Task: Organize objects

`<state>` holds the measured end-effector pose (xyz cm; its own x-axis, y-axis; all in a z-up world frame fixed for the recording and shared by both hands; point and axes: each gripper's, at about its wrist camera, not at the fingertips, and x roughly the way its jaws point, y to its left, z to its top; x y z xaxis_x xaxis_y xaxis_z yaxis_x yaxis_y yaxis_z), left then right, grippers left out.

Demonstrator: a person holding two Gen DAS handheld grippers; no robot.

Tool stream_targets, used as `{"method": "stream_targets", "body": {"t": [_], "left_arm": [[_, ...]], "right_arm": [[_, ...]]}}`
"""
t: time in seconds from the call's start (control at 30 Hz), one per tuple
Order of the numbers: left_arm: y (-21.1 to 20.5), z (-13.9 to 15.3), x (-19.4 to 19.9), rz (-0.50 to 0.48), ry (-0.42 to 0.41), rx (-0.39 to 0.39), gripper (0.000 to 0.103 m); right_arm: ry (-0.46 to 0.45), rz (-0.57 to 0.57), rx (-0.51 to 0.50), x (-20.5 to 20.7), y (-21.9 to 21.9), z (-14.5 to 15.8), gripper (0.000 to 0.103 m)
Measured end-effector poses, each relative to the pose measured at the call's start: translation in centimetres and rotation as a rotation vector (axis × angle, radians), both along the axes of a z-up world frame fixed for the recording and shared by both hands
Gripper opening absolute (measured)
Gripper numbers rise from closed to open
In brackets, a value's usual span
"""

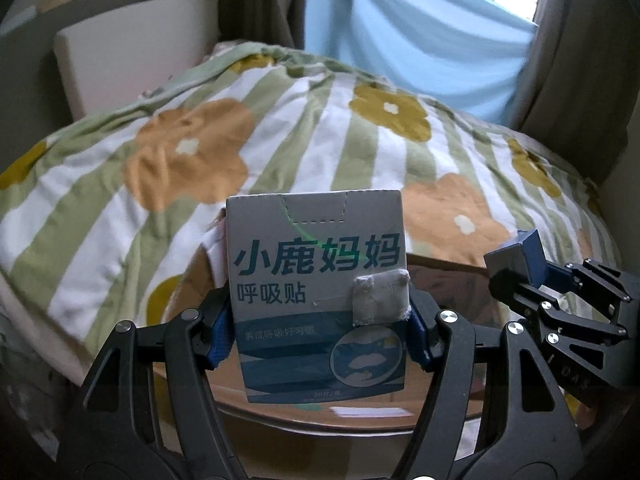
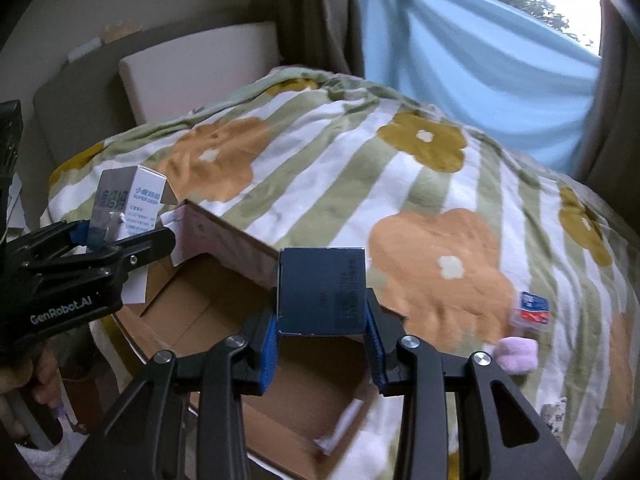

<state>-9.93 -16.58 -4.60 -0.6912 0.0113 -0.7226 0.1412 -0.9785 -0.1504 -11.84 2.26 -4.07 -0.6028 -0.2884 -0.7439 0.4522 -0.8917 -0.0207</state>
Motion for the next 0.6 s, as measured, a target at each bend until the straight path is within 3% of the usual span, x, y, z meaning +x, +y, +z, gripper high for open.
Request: {"method": "stream_targets", "body": {"t": [0.33, 0.6], "left_arm": [[-3.4, -4.9, -1.7, 0.012, -0.082, 0.038, 0.064], [-3.9, -8.0, -2.5, 0.005, -0.140, 0.052, 0.064]], "right_arm": [[-0.073, 0.036, 0.032, -1.6, -4.4, -3.6, 0.034], [-0.136, 0.040, 0.056, -2.5, -5.4, -6.7, 0.034]]}}
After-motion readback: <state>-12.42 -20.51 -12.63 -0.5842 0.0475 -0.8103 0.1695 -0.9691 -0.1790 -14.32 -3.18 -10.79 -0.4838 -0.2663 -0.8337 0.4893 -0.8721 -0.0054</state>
